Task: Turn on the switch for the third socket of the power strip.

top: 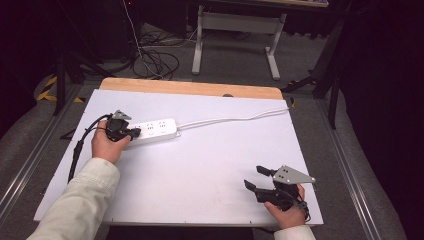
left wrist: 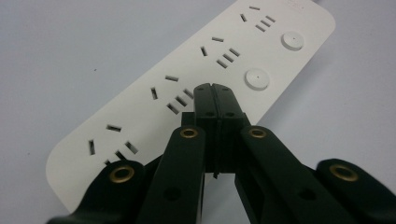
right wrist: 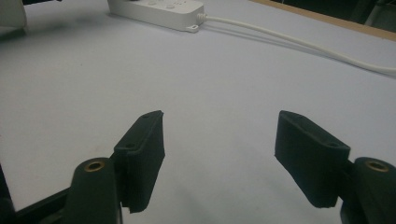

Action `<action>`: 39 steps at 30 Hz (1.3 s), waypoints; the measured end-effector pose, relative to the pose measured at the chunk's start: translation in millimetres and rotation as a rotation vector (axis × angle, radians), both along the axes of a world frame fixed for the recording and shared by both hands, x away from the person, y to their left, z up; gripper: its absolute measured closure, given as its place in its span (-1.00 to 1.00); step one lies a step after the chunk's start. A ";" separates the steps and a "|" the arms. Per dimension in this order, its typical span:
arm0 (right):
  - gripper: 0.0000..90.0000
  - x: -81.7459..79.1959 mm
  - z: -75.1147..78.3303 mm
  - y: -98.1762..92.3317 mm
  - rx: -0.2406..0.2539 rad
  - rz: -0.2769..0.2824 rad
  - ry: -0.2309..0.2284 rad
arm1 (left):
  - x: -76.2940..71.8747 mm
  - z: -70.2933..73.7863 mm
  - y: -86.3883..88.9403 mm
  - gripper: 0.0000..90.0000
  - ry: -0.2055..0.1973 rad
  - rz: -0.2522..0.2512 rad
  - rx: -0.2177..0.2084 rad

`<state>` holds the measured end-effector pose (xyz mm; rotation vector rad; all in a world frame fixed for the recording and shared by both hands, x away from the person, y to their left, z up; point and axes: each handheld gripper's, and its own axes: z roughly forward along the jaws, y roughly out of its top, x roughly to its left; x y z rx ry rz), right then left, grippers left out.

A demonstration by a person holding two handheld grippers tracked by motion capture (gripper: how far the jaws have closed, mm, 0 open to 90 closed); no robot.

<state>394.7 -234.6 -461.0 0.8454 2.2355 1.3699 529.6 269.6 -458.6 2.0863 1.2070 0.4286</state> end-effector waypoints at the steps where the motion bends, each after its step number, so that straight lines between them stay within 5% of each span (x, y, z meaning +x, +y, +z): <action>1: -0.25 0.0 0.0 0.0 0.000 0.000 0.000 | 0.1 0.2 0.1 1.00 -0.005 -0.002 0.007; 21: -0.25 0.3 -1.0 0.7 -0.005 0.004 0.004 | -1.1 0.8 -4.8 1.00 -0.008 0.000 0.060; 26: -0.25 0.4 -0.6 0.6 -0.003 0.002 0.001 | 0.1 3.9 -4.1 1.00 0.002 -0.004 0.042; 29: -0.25 1.7 -1.2 0.4 -0.005 -0.001 0.004 | -0.6 5.3 -5.5 1.00 0.010 -0.010 -0.015; 39: -0.25 0.8 -1.1 0.8 -0.003 0.000 0.005 | -9.0 23.7 -14.7 1.00 -0.031 -0.046 -0.016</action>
